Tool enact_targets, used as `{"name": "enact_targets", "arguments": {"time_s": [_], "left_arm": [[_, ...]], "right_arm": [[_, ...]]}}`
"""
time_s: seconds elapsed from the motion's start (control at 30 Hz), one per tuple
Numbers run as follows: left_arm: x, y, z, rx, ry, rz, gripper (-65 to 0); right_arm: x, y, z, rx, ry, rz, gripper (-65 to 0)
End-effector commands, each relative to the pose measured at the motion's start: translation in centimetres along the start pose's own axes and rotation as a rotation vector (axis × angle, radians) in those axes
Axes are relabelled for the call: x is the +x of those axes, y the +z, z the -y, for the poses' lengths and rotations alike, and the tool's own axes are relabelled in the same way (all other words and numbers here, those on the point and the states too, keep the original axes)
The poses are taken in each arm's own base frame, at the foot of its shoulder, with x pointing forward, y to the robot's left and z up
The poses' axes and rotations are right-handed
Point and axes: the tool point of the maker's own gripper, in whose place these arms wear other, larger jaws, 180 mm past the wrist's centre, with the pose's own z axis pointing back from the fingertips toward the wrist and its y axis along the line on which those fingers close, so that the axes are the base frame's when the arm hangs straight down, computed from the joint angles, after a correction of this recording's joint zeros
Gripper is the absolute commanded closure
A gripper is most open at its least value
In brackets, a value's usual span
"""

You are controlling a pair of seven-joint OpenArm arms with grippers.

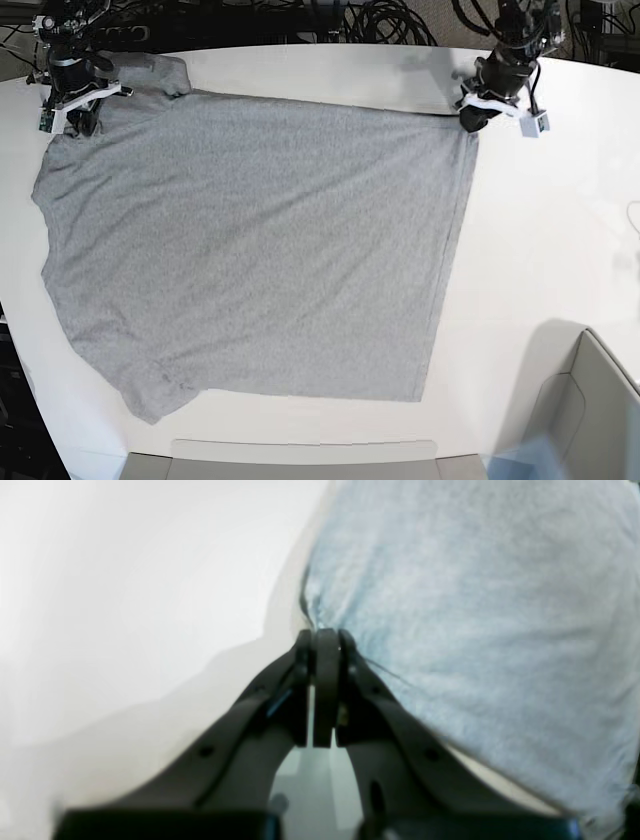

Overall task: Fold the T-shirt properly
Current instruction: 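Lift the shirt edge with both grippers and pull it toward the hem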

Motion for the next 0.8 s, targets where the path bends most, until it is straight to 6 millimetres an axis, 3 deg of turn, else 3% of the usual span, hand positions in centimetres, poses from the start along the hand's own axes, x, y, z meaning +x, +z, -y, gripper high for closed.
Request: {"name": "enact_targets", "arguments": {"time_s": [0.0,0.2,0.33,0.4,0.6,0.77], "left_arm": [[2.0,0.5,1.0,-0.029,-0.029,0.061,0.0],[2.4,1.8,2.2,-0.048,-0.054,0.086,0.0],[2.6,2.0,3.4,-0.072,-0.034,0.113,0.0],[2.4,1.9,3.9,-0.083,-0.022,0.11,0.0],[4.5,0.8,6.3,-0.141,-0.006,0.167,0.0],[5.5,0.5,6.3,-0.125,0.017,0.189,0.0]], "right_arm": [[1.8,0.6,0.6,-0.008,0.016,0.062,0.0],[5.3,1.3,0.9,-0.034,0.03,0.163,0.0],[6.4,1.1,1.0,-0.038,0.038,0.189,0.0],[7.0,0.9,1.2,-0.04,0.04,0.202,0.0],[8.6,0.4,1.6,-0.053,0.071,0.225,0.0],[9.7,-0.6,2.0,-0.099,0.105,0.214,0.0]]}}
